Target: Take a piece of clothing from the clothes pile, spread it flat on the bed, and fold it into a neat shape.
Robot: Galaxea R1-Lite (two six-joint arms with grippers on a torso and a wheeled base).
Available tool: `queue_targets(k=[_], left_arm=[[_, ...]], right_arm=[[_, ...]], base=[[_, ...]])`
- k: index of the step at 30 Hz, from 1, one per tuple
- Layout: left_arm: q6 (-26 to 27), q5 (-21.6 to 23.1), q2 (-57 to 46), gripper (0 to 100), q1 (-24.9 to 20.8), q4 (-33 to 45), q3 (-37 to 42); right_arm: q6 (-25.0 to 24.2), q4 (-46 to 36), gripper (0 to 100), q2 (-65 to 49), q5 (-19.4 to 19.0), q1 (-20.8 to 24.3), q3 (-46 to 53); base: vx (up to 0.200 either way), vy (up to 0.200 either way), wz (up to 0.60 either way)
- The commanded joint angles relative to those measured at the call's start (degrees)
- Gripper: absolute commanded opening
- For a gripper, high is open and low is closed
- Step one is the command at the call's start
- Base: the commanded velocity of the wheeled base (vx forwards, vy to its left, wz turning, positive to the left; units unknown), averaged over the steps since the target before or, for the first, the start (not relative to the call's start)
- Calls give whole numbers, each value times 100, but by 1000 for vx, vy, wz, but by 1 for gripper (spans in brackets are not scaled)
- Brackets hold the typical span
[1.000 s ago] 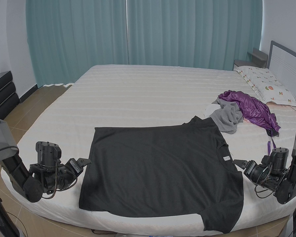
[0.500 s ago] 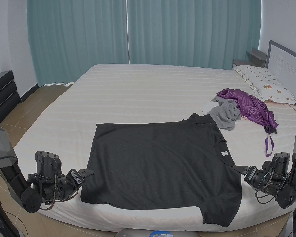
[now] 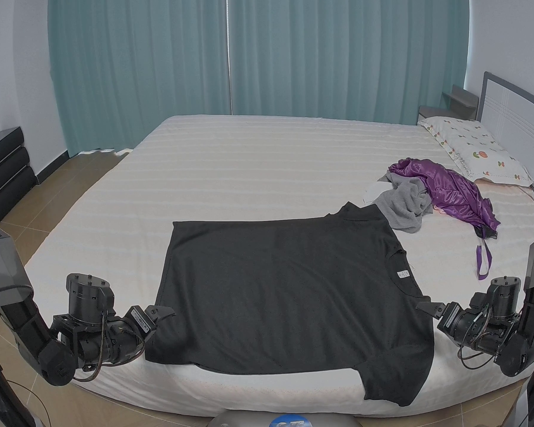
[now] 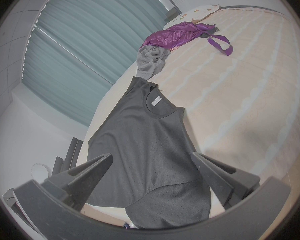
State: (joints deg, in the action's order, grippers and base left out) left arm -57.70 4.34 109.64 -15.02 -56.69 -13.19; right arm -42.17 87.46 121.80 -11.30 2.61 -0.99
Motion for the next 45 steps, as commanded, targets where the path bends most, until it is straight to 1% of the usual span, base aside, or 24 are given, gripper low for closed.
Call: queue_targets(k=[1,8,13,15,16,22,27,34,41,45], left_arm=[[-5,-30,-22,100,-71,0,9],[57,-65,-110,100,-27,0,36],[66,14,-127,100,-1,-115,396],[66,14,-127,100,-1,-115,396],[83,5,-57,100,17,-299,546],[259,23,92,100,219,-361,757],[365,32,593,100,526,-888,1020],[470,-47,1455,100,526,-2048,1319],[470,-47,1393,100,526,-2039,1319],[751,-56,971,100,597,-1556,1319]], right_arm=[[-2,0,100,64,-4,3,99],[7,8,100,195,-4,12,99],[7,44,100,362,-4,47,99],[7,44,100,362,-4,47,99],[7,79,100,450,5,64,99],[7,79,100,468,5,73,99],[-2,79,100,468,-4,73,99],[-2,79,100,477,-4,64,99],[-2,79,100,477,-4,64,99],[7,79,100,468,-4,73,99]], base=[[0,0,0],[0,0,0],[0,0,0],[0,0,0],[0,0,0],[0,0,0],[0,0,0],[0,0,0],[0,0,0],[0,0,0]])
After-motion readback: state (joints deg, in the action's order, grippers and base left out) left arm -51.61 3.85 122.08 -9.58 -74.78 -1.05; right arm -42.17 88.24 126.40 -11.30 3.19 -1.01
